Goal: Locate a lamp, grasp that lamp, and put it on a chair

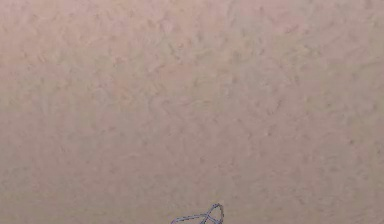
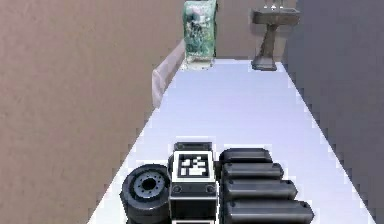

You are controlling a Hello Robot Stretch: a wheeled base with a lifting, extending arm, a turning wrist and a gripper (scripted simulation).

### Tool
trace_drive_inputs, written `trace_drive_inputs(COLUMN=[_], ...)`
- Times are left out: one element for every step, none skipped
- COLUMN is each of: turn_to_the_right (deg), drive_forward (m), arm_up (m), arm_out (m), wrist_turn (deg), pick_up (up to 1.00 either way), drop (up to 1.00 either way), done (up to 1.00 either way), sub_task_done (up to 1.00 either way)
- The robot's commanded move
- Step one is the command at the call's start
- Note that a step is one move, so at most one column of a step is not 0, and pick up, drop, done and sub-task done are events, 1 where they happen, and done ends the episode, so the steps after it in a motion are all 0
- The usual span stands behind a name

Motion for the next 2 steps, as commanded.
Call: trace_drive_inputs(turn_to_the_right=[-45.0,-24.0], drive_forward=[0.00,0.00], arm_up=[0.00,0.00], arm_out=[0.00,0.00], wrist_turn=[0.0,0.0], pick_up=[0.00,0.00], drop=[0.00,0.00], done=[0.00,0.00], sub_task_done=[0.00,0.00])
